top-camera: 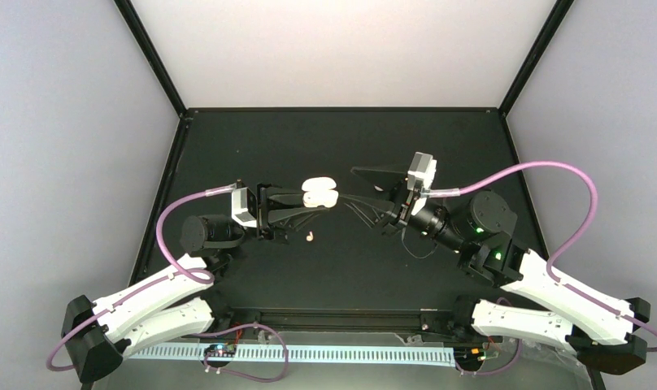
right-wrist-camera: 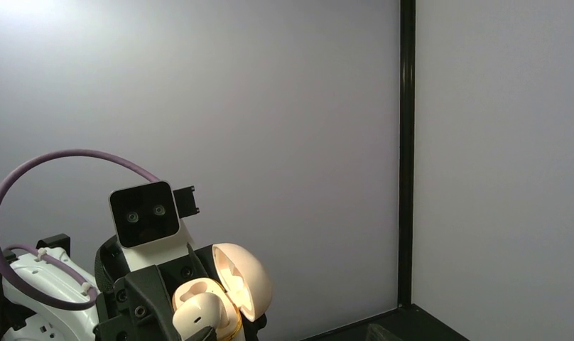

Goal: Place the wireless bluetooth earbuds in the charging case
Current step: Place the earbud in the charging case.

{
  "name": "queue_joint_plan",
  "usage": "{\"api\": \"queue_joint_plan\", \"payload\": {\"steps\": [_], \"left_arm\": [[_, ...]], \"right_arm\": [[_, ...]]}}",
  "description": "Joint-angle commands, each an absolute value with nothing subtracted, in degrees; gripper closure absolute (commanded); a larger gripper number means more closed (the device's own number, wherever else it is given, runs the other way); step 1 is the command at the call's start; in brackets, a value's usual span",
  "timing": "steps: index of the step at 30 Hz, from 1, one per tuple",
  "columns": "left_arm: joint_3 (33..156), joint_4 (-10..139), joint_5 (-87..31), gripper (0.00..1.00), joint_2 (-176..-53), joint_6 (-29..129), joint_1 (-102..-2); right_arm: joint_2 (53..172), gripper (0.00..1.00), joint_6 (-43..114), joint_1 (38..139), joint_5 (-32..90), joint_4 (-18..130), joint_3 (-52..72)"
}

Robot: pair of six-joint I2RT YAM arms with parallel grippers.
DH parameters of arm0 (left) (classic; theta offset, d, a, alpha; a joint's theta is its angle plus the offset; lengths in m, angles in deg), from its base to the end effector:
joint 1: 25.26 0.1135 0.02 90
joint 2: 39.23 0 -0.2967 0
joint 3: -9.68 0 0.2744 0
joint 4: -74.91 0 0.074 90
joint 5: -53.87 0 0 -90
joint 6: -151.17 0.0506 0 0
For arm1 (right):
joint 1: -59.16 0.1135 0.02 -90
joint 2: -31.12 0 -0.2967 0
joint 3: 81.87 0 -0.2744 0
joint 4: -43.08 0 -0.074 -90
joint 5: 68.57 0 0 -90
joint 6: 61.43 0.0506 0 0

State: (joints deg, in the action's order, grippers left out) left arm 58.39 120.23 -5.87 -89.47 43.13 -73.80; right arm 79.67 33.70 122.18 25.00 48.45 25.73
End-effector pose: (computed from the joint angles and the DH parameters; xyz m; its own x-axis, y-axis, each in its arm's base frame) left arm 0.1064 -0.1589 0.4157 0.1606 -0.5858 -0.7944 0.9864 0.1240 0.1080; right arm 0.0846 0.1731 0.4863 0.0613 0.3171 -0.9464 -0.9254 0.3733 0.0651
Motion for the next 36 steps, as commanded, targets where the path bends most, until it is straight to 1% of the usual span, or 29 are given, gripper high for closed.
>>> {"api": "queue_joint_plan", "payload": {"steps": [1, 23, 28, 30, 36], "left_arm": [[58.88, 120.90, -4.31, 0.99, -89.59, 43.38, -74.49], [58.90, 120.32, -4.53, 0.98, -89.64, 43.94, -74.97], [57.42, 118.49, -9.70, 0.98, -87.22, 46.25, -74.90], [56.72, 116.19, -12.70, 0.99, -85.19, 48.13, -74.86], [55.09, 105.79, -16.78, 0.99, -75.93, 51.20, -74.85]], "right_arm": [[80.31, 0.45, 34.55, 122.53, 26.70, 47.47, 23.89], [81.09, 0.45, 35.11, 122.51, 27.65, 47.53, 23.31], [77.66, 0.43, 33.64, 122.53, 31.07, 45.27, 24.74], [76.03, 0.42, 33.46, 122.53, 28.78, 45.67, 25.20], [74.89, 0.41, 34.96, 122.02, 14.60, 47.68, 29.12]]}}
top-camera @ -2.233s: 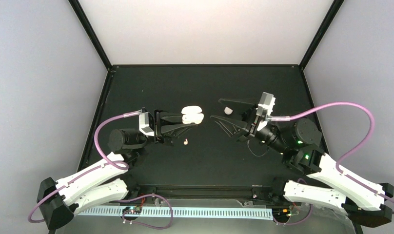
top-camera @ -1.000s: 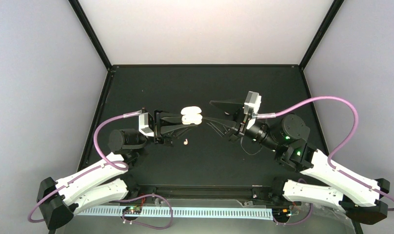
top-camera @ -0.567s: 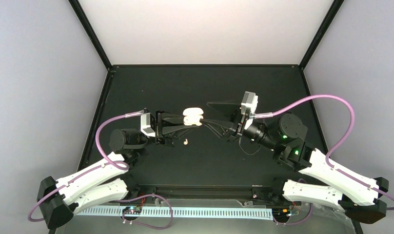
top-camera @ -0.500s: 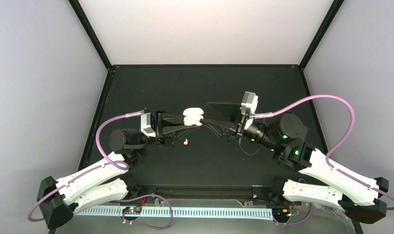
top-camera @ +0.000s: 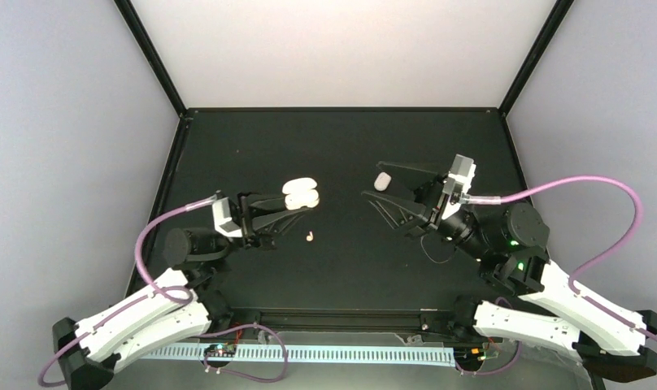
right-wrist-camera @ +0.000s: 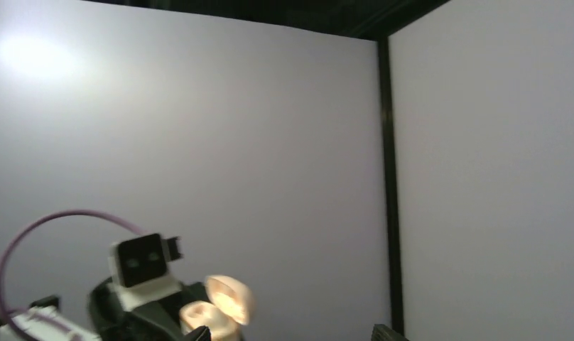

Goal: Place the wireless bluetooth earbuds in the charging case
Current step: Pick up the earbud from the center of the board.

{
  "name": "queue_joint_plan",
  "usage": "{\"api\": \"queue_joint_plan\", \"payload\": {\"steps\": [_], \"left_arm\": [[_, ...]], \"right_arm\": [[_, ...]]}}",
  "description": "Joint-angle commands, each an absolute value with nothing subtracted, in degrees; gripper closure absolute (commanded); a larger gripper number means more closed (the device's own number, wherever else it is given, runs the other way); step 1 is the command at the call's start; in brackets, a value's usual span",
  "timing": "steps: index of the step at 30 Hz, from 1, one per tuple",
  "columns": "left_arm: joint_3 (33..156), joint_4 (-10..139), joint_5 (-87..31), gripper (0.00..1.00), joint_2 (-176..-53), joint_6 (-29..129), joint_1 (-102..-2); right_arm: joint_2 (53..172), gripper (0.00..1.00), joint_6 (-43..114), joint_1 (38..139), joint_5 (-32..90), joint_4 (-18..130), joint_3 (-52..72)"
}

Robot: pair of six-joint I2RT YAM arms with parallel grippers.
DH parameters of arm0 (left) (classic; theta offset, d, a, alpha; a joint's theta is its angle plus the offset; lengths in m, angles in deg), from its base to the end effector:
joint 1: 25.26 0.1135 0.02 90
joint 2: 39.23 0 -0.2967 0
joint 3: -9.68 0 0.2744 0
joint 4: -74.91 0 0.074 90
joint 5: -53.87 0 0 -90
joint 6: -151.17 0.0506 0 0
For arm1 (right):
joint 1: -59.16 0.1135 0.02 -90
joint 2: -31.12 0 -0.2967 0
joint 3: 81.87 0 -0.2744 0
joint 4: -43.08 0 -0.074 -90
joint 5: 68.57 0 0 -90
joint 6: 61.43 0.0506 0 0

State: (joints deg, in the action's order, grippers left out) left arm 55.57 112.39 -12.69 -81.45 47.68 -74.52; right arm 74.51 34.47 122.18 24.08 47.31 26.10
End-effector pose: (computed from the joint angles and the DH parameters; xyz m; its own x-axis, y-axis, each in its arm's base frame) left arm 0.0923 -0.1380 0.4097 0.2098 -0.5716 -0.7933 0.9662 0.2453 0.0789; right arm 0.0699 0.1424 0.5003 0.0930 0.4091 -0.9078 -0.9238 0.3756 0.0746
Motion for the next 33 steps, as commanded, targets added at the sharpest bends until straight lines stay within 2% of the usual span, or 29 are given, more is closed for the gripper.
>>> {"api": "queue_joint_plan", "payload": {"steps": [1, 10, 17, 25, 33], "left_arm": [[54.74, 103.81, -17.28, 0.99, -74.20, 51.31, -74.91], [49.89, 88.58, -24.05, 0.99, -59.63, 50.62, -74.87], [47.55, 79.10, -26.72, 0.98, -51.90, 52.28, -74.91], [47.36, 72.26, -25.69, 0.98, -47.91, 54.75, -74.85], [46.94, 68.38, -25.75, 0.98, -45.20, 56.96, -74.88]], "right_arm": [[75.78, 0.41, 36.15, 121.28, 14.06, 48.44, 29.31], [92.85, 0.41, 50.85, 109.87, 22.92, 53.71, 29.35], [110.62, 0.44, 53.02, 109.69, 26.27, 55.18, 28.50], [122.25, 0.47, 54.75, 109.94, 26.88, 54.70, 29.17], [132.40, 0.50, 54.40, 111.62, 28.21, 58.30, 23.46]]}}
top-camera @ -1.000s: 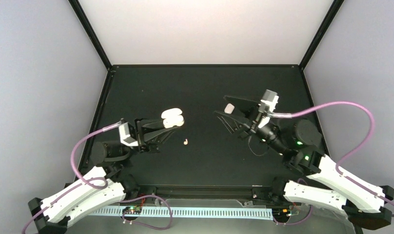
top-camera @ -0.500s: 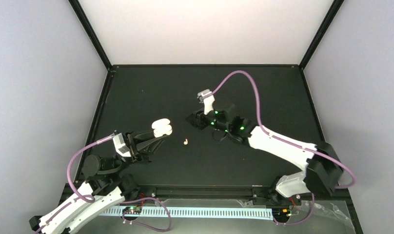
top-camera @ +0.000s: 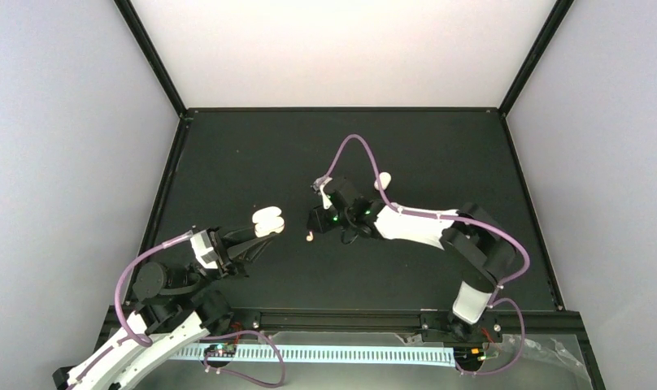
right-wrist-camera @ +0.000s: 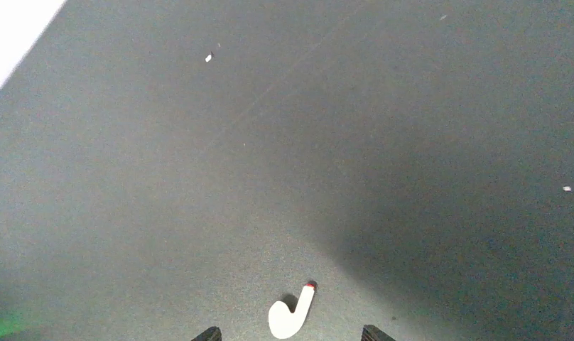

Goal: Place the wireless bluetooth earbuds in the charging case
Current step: Pick up the earbud from the center of the board.

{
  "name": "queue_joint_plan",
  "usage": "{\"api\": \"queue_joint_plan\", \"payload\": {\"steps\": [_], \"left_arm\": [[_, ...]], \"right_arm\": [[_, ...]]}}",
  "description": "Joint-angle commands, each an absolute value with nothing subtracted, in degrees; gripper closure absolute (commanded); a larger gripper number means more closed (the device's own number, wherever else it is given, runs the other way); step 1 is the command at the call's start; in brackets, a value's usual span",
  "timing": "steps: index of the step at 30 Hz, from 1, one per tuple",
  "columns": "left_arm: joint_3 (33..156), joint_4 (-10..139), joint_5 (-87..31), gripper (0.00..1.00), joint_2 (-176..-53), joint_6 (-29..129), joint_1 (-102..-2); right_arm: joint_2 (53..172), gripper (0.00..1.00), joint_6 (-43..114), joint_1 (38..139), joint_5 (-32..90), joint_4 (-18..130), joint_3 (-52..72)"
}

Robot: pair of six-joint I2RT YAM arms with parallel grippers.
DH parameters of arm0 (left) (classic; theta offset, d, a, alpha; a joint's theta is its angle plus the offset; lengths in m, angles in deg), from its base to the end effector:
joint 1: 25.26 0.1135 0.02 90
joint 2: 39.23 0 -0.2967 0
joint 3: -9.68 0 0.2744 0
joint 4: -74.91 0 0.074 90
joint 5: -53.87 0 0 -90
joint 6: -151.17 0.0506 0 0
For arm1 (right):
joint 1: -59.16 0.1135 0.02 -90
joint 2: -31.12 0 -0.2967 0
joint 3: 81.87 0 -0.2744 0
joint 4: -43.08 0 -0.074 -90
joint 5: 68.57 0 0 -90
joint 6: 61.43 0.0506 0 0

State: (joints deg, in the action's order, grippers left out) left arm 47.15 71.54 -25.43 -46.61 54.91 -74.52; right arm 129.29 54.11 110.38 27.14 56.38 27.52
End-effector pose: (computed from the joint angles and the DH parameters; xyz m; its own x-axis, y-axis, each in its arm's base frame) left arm 0.0410 -0.0620 0.3448 0.1987 -0.3949 -0.8970 0.8796 0.4754 -0.0144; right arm 0.2463 0.3146 0.1989 -0.7245 -0.2168 -0.6543 -0.5658 0.7293 0.3848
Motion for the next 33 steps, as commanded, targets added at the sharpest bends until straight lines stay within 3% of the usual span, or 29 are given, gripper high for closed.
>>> {"api": "queue_joint_plan", "payload": {"steps": [1, 14, 33], "left_arm": [[46.90, 68.07, -25.75, 0.98, -45.07, 57.26, -74.84], [45.98, 66.50, -26.01, 0.98, -43.85, 59.17, -74.86], [45.60, 67.02, -25.95, 0.99, -44.28, 59.68, -74.92]], "right_arm": [[133.74, 0.50, 54.27, 111.97, 27.72, 59.35, 22.32], [142.93, 0.56, 52.29, 114.42, 22.04, 68.00, 14.20], [143.30, 0.57, 51.19, 116.30, 10.62, 74.16, 15.83]]}}
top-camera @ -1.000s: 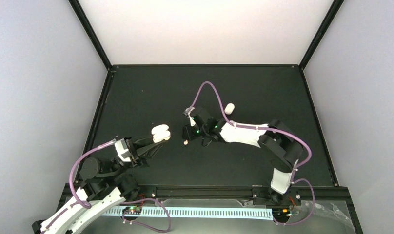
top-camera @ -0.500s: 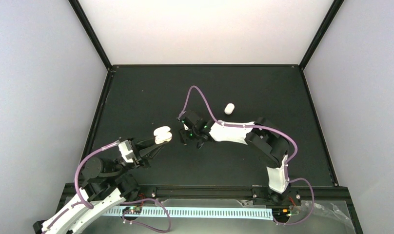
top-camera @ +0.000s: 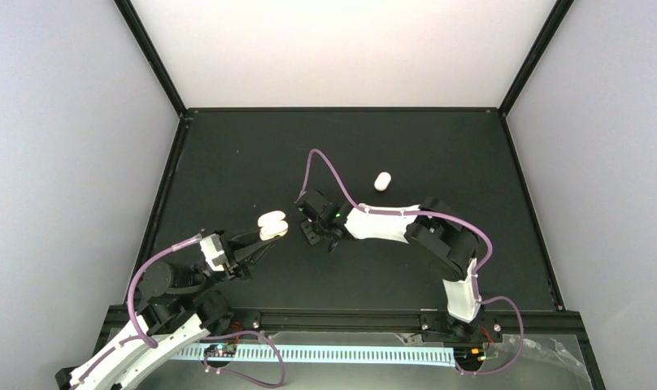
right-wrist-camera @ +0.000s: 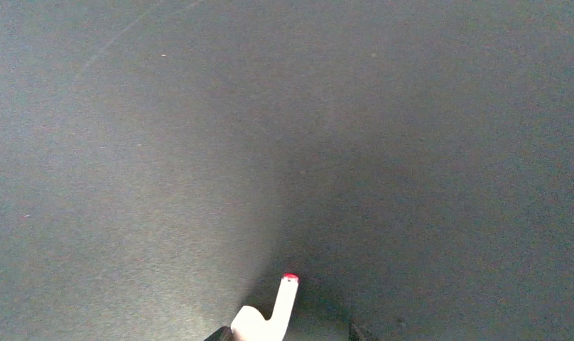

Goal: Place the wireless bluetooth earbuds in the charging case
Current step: Pick up the earbud from the center of the board.

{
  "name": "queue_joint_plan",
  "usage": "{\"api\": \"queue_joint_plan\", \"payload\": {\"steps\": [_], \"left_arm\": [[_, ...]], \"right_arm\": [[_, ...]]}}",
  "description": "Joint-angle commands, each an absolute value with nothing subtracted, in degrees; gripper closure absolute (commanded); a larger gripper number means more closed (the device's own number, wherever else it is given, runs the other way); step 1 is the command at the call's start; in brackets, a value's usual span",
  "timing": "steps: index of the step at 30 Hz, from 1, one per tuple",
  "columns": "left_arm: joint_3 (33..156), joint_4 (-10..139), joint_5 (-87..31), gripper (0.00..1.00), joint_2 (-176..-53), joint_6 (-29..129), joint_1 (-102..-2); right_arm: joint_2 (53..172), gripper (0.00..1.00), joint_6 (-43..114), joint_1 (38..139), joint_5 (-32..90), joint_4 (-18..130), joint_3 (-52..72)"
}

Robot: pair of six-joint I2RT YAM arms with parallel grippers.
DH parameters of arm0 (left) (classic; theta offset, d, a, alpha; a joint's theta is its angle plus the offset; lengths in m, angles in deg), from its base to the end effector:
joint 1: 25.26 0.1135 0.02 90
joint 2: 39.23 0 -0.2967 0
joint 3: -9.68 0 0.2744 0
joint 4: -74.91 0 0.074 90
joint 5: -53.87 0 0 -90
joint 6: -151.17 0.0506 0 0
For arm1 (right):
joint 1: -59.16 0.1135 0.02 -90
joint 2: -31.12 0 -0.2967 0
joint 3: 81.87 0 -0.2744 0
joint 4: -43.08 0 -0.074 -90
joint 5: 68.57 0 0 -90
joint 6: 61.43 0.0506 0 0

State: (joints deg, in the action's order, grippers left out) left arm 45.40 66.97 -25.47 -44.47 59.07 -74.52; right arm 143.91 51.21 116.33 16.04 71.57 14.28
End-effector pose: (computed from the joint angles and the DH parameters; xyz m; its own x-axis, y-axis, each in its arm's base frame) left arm 0.0420 -0.0632 0.3272 0.2186 -0.3090 -0.9256 0.8647 0.5009 0.0370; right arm 0.2436 0.3688 0.1494 -0.7332 -0.4294 -0.5273 -0.5709 0.8100 0.1342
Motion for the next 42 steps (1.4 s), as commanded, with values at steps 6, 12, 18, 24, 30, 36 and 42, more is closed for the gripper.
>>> {"api": "queue_joint_plan", "payload": {"steps": [6, 12, 18, 24, 30, 36, 42], "left_arm": [[45.53, 66.98, -26.03, 0.99, -44.46, 59.68, -74.86], [45.52, 66.79, -26.06, 0.98, -44.33, 59.68, -74.88], [45.60, 66.81, -26.22, 0.99, -44.29, 59.77, -74.87], [45.56, 66.85, -26.20, 0.98, -44.42, 59.77, -74.85], [45.52, 67.00, -26.15, 0.98, -44.55, 59.68, -74.88], [45.59, 66.69, -26.02, 0.98, -44.34, 59.71, -74.87], [45.60, 66.93, -25.94, 0.98, -44.50, 59.99, -74.83]], "right_arm": [[143.08, 0.58, 51.80, 115.51, 7.51, 75.02, 16.59], [141.41, 0.58, 51.69, 113.52, 6.93, 74.72, 18.27], [138.99, 0.58, 52.32, 110.11, 7.10, 74.00, 21.61], [134.64, 0.58, 52.37, 109.24, 13.88, 70.02, 23.74], [134.70, 0.61, 53.89, 110.79, 25.31, 66.09, 22.43], [138.26, 0.74, 55.12, 110.86, 26.18, 65.92, 21.06], [140.61, 0.77, 55.75, 110.83, 24.95, 67.16, 19.68]]}}
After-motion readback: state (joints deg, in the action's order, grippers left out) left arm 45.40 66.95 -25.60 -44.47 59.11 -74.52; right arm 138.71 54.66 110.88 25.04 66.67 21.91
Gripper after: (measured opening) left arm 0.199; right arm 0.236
